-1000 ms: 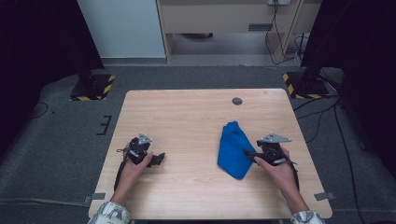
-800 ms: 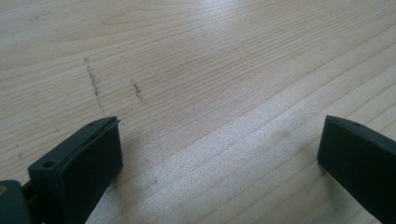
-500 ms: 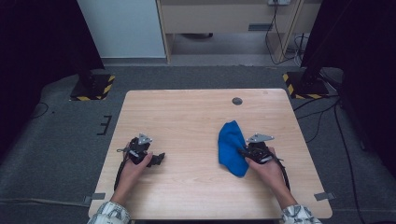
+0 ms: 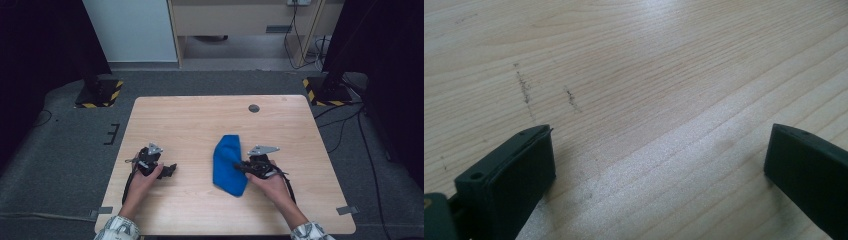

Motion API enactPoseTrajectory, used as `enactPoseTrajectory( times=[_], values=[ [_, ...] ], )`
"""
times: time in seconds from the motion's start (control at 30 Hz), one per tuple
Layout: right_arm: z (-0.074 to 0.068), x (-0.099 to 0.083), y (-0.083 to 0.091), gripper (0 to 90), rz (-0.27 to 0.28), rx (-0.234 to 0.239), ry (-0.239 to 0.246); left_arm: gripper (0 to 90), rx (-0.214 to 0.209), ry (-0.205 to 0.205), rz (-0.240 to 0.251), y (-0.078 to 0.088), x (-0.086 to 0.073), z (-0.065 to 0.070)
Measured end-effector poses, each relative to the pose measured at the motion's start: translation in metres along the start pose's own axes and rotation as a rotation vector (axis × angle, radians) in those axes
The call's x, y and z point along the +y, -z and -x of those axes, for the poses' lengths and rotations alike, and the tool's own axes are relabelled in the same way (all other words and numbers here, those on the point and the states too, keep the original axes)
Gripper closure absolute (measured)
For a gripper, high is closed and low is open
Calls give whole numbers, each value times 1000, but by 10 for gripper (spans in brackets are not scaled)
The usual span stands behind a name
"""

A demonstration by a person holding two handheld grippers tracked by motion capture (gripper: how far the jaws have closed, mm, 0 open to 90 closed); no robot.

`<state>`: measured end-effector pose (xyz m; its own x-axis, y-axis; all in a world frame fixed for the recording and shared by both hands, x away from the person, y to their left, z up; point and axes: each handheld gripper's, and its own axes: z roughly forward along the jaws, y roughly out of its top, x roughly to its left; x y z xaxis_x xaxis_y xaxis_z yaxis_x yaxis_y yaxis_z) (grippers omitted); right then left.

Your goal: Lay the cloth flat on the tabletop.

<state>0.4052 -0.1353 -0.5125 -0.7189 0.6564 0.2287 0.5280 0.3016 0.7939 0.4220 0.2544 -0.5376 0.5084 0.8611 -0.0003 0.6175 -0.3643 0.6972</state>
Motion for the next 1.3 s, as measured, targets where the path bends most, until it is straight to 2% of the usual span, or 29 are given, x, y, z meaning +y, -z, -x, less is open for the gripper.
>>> enactPoseTrajectory(
  times=[0.07,0.13,0.23,0.27,0.33,0.4,0.47,0.57,0.67,0.7,0.73,0.77,0.83,0.9,1.0,1.07,1.3],
  values=[
    [-12,6,-10,798,5,37,2,0,6,0,2,0,0,1],
    [-23,15,-24,790,3,48,24,0,8,1,2,1,-1,2],
    [-28,26,-40,738,13,12,35,0,12,5,1,2,-2,5],
    [-28,29,-45,666,11,-14,24,0,14,9,2,2,-2,6],
    [-25,34,-53,526,0,-70,60,0,14,8,2,3,-3,8],
    [-24,37,-53,375,-7,-79,62,0,11,4,2,4,-4,11],
    [-25,39,-47,303,-6,-100,91,0,9,-2,5,6,-5,13],
    [-27,39,-30,223,4,-105,123,27,13,-2,16,7,-6,14],
    [-30,33,-10,229,27,-97,138,56,27,-2,20,12,-9,18],
    [-32,30,-5,307,32,-85,140,56,23,1,18,14,-11,19],
    [-33,26,-2,342,33,-70,145,57,24,4,21,18,-12,21],
    [-36,22,0,361,27,-57,154,61,30,5,28,22,-13,23],
    [-43,11,2,483,16,-19,187,65,34,8,45,29,-13,27],
    [-49,5,2,555,15,-2,214,66,41,9,64,34,-11,29],
    [-59,0,-2,610,-17,32,274,70,41,5,70,33,-8,30],
    [-63,-4,-5,613,-33,49,278,72,37,-7,61,33,-9,31],
    [-66,-12,-15,502,-78,74,279,72,30,-33,49,32,-9,32]
  ],
)
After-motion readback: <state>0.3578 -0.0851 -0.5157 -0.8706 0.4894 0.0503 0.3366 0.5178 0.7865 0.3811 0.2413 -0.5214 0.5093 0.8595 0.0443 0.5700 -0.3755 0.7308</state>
